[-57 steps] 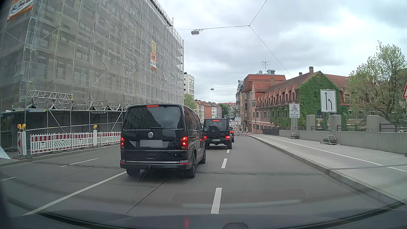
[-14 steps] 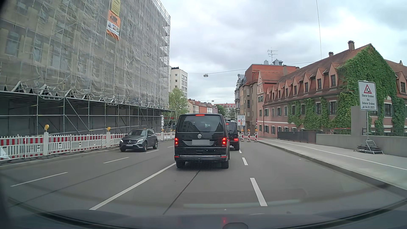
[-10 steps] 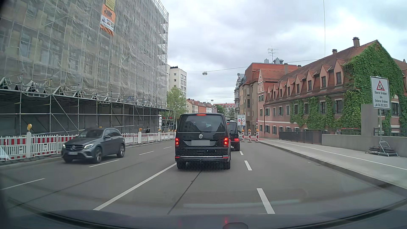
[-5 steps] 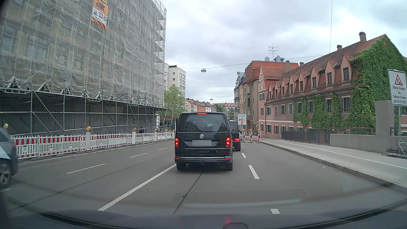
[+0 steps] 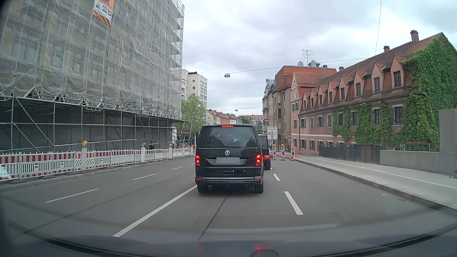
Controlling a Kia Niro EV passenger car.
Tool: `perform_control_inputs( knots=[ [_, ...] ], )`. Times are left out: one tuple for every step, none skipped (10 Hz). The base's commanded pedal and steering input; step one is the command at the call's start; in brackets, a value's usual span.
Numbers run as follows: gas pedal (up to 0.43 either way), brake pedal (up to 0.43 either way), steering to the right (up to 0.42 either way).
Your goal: Follow the waypoints while adhering to traffic rules and regulations
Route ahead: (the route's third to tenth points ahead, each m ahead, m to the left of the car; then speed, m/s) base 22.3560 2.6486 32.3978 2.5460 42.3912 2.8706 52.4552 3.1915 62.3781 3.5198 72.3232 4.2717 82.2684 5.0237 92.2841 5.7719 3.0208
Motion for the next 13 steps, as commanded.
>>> perform_control_inputs(
  knots=[
    [0.0, 0.183, 0.01],
    [0.0, 0.183, 0.01],
    [0.0, 0.183, 0.01],
    [0.0, 0.189, 0.01],
    [0.0, 0.189, 0.01],
    [0.0, 0.189, 0.01],
    [0.0, 0.183, 0.01],
    [0.0, 0.171, 0.01],
    [0.0, 0.159, 0.01],
    [0.0, 0.152, 0.01],
    [0.0, 0.146, 0.01],
    [0.0, 0.146, 0.01],
    [0.0, 0.14, 0.01]
  ],
)
